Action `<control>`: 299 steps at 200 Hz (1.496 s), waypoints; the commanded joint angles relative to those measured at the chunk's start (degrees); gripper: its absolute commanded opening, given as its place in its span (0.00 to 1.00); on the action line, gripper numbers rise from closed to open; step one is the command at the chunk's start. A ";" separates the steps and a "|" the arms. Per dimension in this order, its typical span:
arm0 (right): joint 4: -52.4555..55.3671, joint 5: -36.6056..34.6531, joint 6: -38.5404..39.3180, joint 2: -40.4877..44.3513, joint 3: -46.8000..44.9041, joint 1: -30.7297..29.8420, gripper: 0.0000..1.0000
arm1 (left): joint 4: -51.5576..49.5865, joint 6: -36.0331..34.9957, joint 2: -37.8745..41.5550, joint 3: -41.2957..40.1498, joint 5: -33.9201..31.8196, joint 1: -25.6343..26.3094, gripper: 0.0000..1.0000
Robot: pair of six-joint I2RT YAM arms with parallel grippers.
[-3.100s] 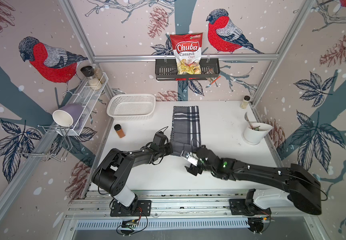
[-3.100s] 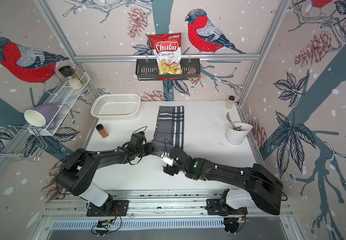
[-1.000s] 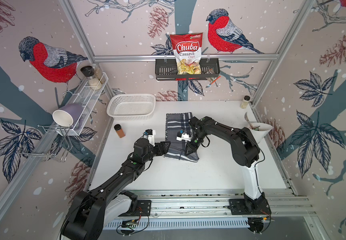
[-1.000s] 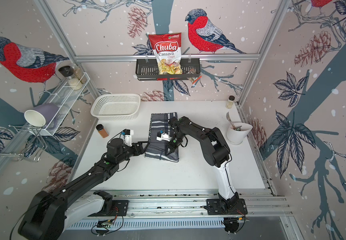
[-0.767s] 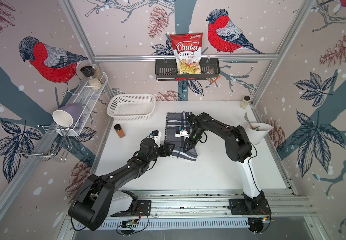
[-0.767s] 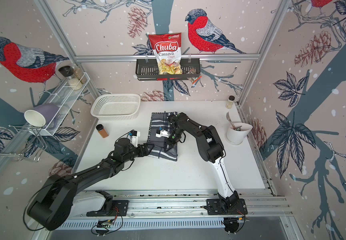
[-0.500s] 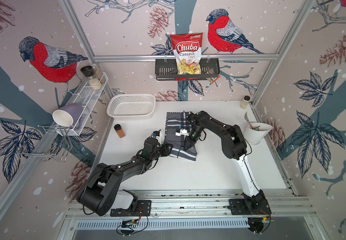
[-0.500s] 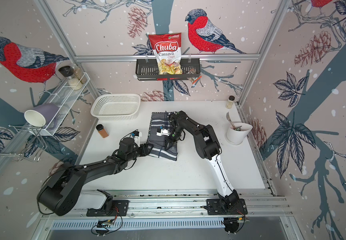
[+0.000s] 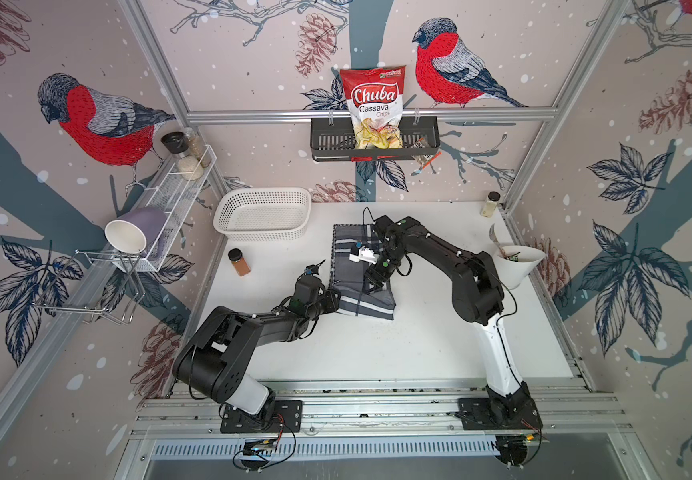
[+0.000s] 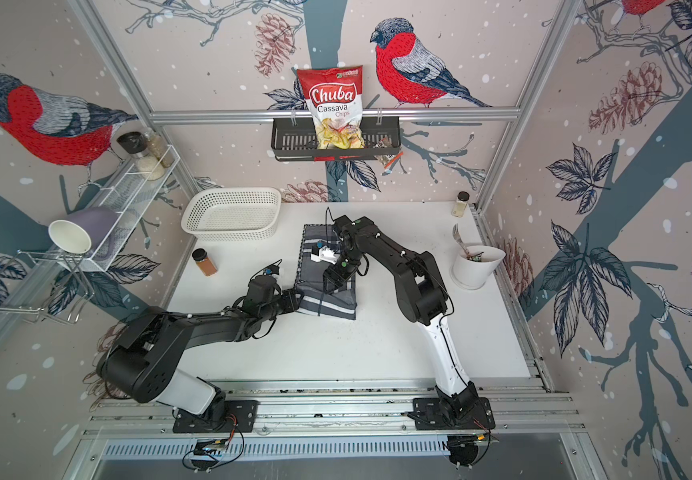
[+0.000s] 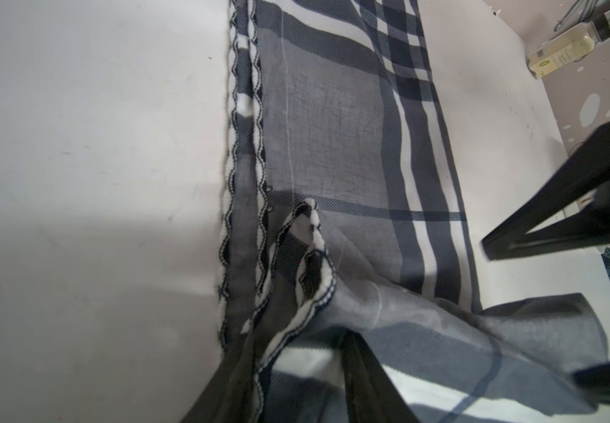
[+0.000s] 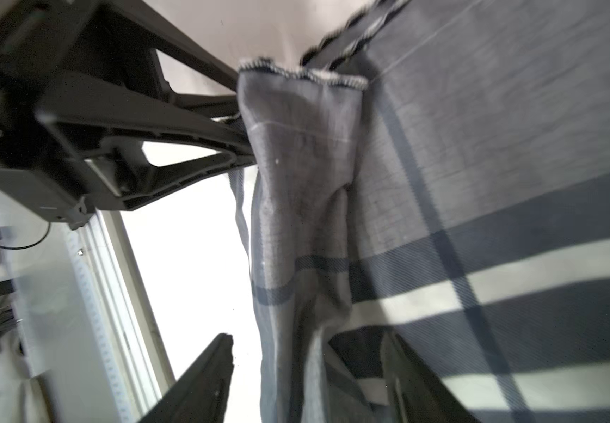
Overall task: Roll up the pillowcase
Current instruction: Roll the pillowcase at the center of the board.
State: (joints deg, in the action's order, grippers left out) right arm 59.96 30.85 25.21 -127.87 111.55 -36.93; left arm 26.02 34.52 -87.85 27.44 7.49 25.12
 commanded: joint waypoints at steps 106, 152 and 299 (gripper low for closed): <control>-77.86 -65.39 9.33 28.39 -66.55 -32.78 0.96 | -2.95 3.86 -0.14 0.07 -0.30 -1.17 0.39; -75.72 -59.57 9.17 22.49 -63.22 -29.50 0.78 | -4.11 4.72 2.12 -0.11 -0.20 -1.43 0.39; -24.72 1.04 -11.58 18.79 -38.45 -15.28 0.00 | -21.82 0.25 30.77 -2.08 -0.45 -7.37 0.93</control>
State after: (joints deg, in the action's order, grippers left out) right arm 20.38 12.27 18.48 -107.00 67.55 -54.70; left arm 7.79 43.24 -57.36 23.73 1.58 18.02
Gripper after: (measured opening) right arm 0.094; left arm 0.944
